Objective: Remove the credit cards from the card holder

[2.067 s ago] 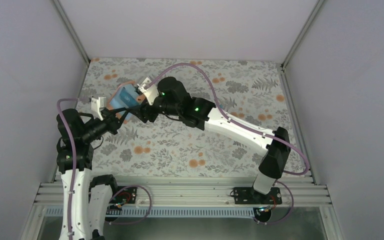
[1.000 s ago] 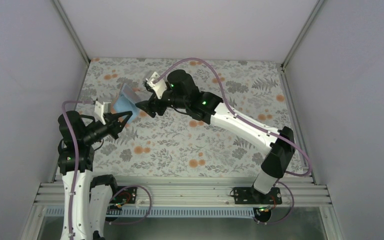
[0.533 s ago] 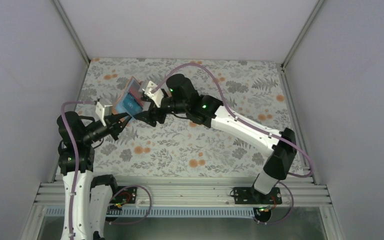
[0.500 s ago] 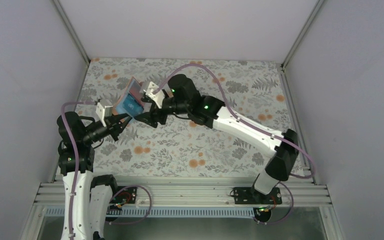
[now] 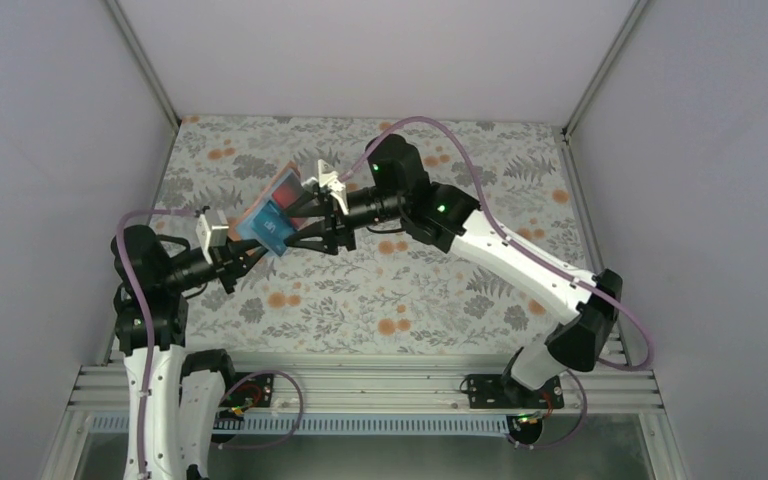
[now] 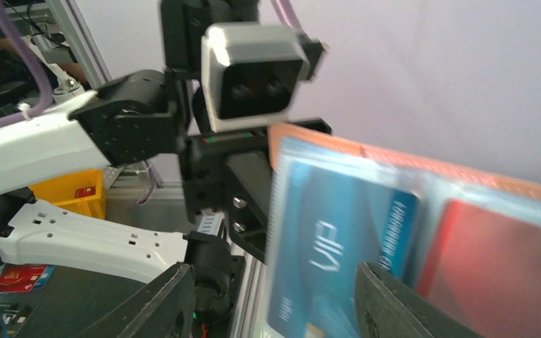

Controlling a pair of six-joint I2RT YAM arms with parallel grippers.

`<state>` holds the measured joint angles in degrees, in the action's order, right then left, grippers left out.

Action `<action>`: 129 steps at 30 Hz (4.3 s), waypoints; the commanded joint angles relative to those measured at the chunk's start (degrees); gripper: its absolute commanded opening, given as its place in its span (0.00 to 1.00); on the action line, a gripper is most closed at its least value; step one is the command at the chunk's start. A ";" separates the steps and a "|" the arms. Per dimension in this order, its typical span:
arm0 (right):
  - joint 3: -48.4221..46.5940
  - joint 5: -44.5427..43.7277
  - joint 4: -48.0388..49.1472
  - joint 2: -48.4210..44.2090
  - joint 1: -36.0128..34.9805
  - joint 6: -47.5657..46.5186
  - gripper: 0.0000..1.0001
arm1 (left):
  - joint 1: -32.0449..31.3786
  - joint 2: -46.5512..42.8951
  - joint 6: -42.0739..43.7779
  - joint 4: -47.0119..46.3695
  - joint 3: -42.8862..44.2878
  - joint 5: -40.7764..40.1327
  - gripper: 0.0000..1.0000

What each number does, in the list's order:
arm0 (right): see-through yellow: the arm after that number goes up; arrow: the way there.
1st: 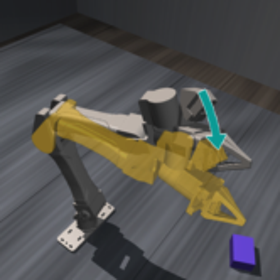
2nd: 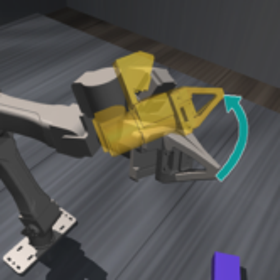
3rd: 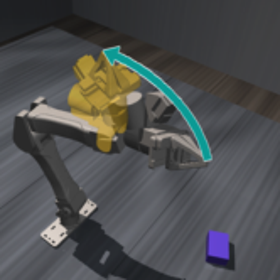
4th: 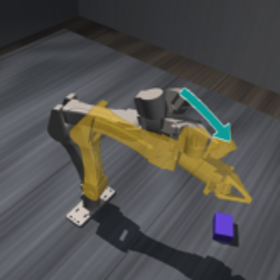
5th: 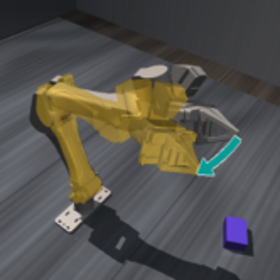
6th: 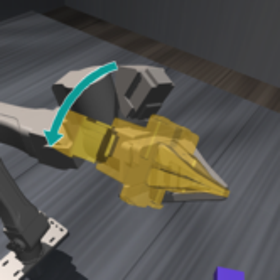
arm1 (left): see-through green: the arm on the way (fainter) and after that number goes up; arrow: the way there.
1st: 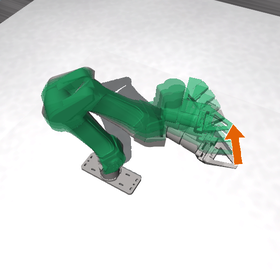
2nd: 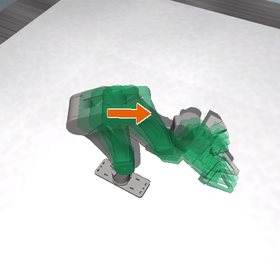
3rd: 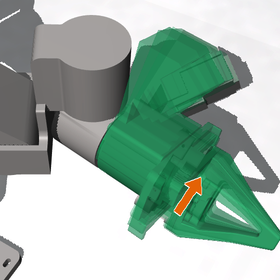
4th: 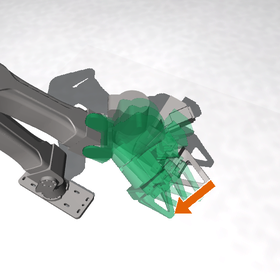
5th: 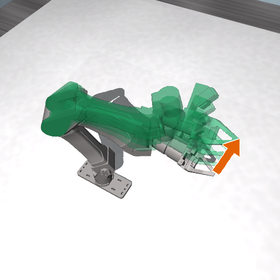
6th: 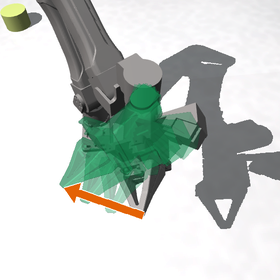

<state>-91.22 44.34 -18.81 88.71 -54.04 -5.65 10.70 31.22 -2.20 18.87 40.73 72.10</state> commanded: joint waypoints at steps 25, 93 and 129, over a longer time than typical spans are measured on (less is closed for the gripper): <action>-4.64 17.31 -6.05 5.31 0.18 -0.59 0.31 | 0.02 -0.81 5.01 0.82 2.55 3.93 0.02; 0.87 -0.08 -0.87 0.35 3.88 2.47 0.25 | 0.02 -0.82 9.70 6.71 5.33 10.16 0.02; 0.48 -3.20 -5.47 -1.84 3.60 -0.69 0.04 | 0.02 -1.47 7.66 5.03 3.35 8.53 0.05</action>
<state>-88.51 46.63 -22.02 88.73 -51.66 -4.91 11.03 30.94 5.28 25.58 44.31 77.91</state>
